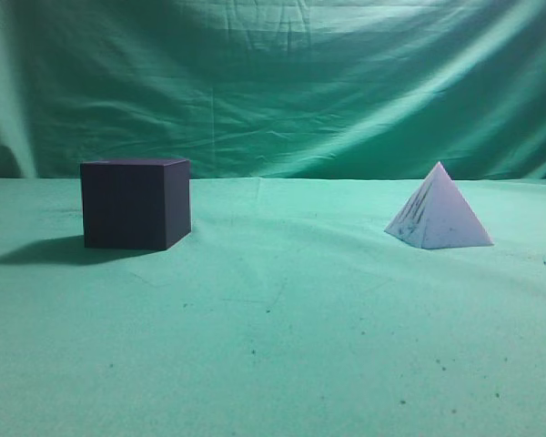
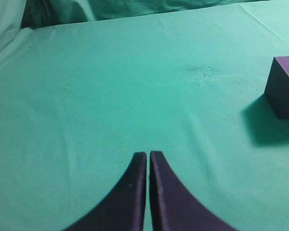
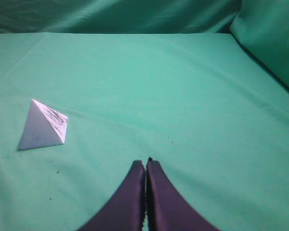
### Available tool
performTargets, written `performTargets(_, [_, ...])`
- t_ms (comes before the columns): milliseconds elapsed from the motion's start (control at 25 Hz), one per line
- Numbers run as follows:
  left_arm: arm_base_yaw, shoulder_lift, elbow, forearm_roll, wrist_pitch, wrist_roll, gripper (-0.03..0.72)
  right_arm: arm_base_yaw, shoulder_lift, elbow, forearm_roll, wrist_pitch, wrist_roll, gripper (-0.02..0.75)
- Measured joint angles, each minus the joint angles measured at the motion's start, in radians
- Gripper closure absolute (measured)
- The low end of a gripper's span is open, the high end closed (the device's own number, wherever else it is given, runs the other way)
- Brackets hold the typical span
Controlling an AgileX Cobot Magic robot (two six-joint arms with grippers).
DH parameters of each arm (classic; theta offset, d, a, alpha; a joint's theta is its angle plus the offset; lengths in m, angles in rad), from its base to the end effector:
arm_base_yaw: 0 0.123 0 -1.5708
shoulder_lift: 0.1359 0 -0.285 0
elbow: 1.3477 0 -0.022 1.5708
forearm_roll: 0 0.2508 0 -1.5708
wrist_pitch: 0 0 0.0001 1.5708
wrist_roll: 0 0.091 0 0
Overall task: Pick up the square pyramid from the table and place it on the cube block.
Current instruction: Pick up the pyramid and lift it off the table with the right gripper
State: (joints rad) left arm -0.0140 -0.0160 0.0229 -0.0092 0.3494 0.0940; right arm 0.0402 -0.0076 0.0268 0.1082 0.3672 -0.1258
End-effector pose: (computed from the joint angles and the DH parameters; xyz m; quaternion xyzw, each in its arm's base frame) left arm 0.0530 -0.0010 0.1748 0.0405 0.7945 0.0204 0.6055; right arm 0.0528 0.0057 0.1717 -0.0376 0.8031 0.0202 0.5944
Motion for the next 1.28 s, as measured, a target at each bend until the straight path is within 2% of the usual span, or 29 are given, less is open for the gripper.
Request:
performTargets(760, [0.000,0.000,0.000,0.000,0.000,0.000,0.688,0.000,0.000,0.000,0.000,0.000,0.000,0.738])
performTargets(840, [0.000,0.000,0.000,0.000,0.000,0.000,0.688,0.000,0.000,0.001,0.034,-0.029,0.003,0.738])
performTargets(920, [0.000,0.000,0.000,0.000,0.000,0.000,0.688,0.000,0.000,0.001,0.162,-0.097,0.024,0.738])
performTargets(1000, [0.000,0.000,0.000,0.000,0.000,0.000,0.688,0.000,0.000,0.001,0.262,-0.229,0.036,0.738])
performTargets(1120, [0.000,0.000,0.000,0.000,0.000,0.000,0.688,-0.002,-0.002,-0.005,0.307,-0.372,0.037,0.738])
performTargets(1280, [0.000,0.000,0.000,0.000,0.000,0.000,0.688,-0.002,0.023,-0.176,0.257,-0.205,-0.059,0.738])
